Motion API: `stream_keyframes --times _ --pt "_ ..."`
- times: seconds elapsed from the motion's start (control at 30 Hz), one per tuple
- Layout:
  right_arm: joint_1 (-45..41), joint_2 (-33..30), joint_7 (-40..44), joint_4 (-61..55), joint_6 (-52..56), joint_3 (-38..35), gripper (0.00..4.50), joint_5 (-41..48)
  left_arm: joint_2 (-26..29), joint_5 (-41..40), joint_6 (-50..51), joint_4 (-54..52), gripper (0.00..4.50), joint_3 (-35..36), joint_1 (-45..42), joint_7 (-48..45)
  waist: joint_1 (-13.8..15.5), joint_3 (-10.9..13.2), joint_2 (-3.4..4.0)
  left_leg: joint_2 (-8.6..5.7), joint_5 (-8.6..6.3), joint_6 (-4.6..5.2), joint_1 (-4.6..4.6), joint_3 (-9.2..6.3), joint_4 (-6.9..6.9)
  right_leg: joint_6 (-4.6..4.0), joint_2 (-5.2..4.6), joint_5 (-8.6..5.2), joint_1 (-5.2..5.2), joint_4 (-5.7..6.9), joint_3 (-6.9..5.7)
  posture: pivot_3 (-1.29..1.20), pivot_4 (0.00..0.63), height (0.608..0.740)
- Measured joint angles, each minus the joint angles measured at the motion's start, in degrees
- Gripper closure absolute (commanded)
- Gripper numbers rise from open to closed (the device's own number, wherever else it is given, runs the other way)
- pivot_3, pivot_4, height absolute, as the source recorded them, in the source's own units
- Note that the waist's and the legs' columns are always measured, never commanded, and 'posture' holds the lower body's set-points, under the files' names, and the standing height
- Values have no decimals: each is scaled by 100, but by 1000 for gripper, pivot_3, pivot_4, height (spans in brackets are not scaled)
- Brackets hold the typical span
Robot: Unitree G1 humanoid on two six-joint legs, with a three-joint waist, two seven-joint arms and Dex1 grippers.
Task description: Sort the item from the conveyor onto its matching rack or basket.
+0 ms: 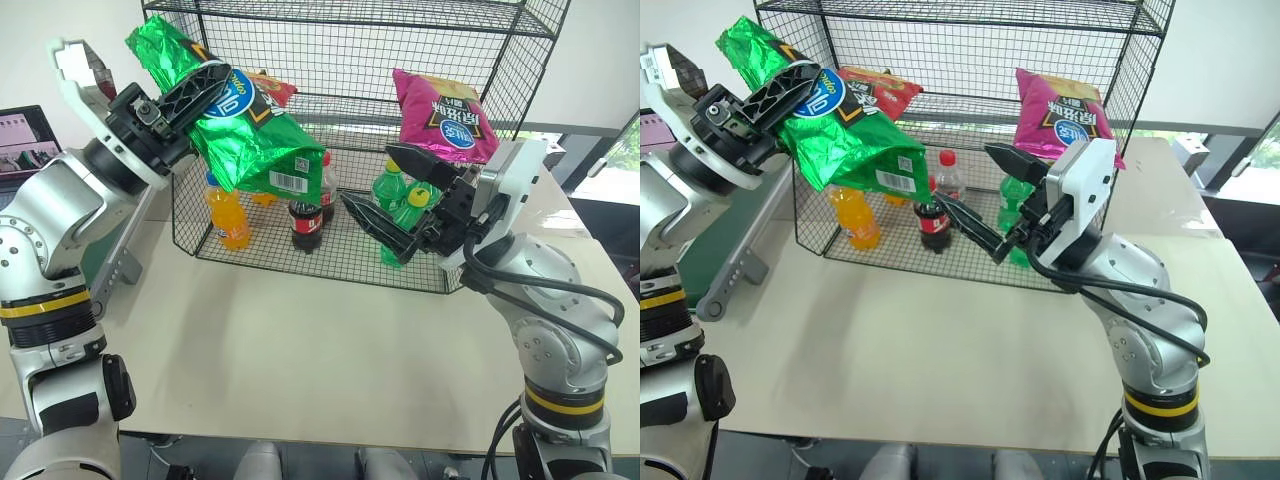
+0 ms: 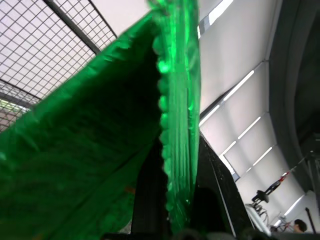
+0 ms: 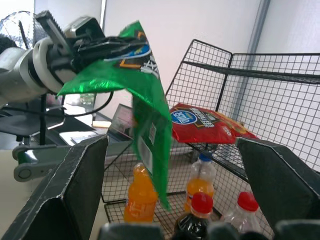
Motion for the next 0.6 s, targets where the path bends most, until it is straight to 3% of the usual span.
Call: stream_keyframes --times 0.27,0.6 --pt "71 -87 -264 -238 45 -58 0 -1 -662 253 -77 477 4450 -416 -1070 -341 2 0 0 -3 2 0 -4 -2 2 2 0 2 0 -3 0 0 150 740" --pt "224 -158 -514 -369 56 -63 0 -45 -1788 2598 -1368 1956 4450 -416 -1716 -1741 8 0 5 -6 9 8 -11 -3 2 2 0 2 1 -11 0 0 150 740"
